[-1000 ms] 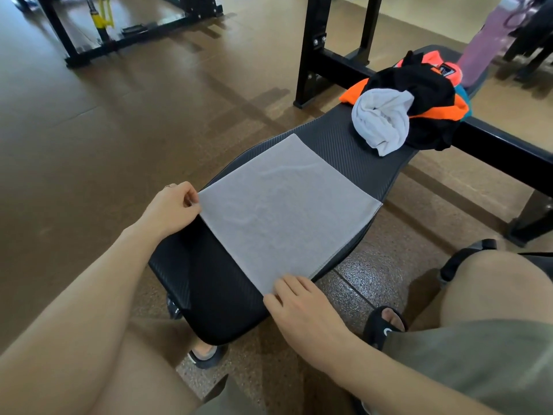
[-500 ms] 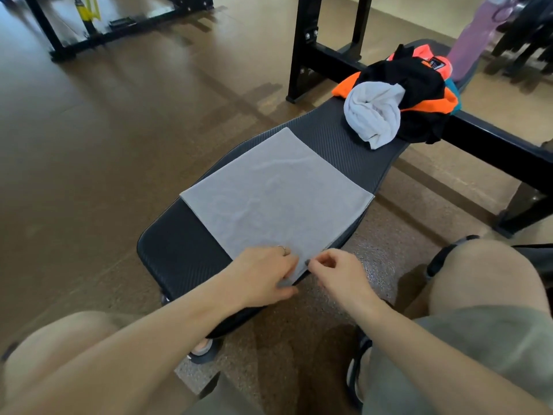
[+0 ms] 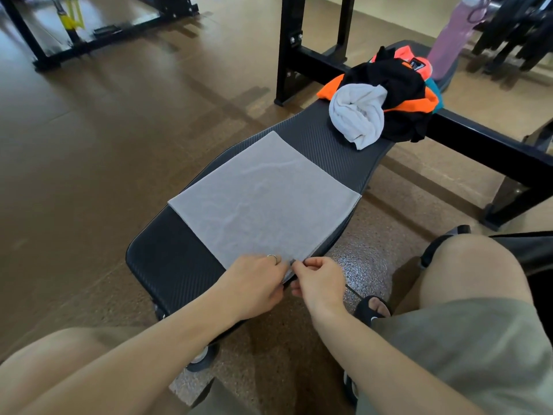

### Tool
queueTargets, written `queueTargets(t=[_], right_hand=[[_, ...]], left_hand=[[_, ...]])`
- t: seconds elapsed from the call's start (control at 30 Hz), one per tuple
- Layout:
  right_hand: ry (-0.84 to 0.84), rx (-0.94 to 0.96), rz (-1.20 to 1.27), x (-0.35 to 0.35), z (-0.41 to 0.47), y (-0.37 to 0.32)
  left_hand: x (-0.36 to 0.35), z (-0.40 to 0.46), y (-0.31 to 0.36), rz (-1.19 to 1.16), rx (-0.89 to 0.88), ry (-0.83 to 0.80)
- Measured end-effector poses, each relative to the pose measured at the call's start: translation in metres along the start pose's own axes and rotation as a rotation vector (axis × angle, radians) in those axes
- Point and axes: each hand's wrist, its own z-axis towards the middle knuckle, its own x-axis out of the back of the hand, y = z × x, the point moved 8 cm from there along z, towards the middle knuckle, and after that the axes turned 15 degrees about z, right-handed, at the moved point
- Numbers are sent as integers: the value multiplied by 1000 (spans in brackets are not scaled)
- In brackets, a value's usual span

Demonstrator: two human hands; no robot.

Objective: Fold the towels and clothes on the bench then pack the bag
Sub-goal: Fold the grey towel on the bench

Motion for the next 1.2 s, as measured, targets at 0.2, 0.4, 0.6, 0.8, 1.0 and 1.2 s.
queueTargets(t=[0.2,0.4,0.6,0.8,1.0,1.2], right_hand=[[36,-27,160,3,1,4],[43,4,174,2,0,6],[88,5,128,0,1,4],[110,-56,233,0,0,8],[119,-93,268,-1,-4,10],[112,-45,105,-1,-3,7]], left_hand=[[-5,-2,4,55,-13,9],[-2,-3,-1,-29,67,26],[-4,-1,0,-87,90,-24],[-1,-1,0,-114,77,-43],[-7,-3,-9,-234,140,-90],[-7,-5,-8,-192,95,-79]])
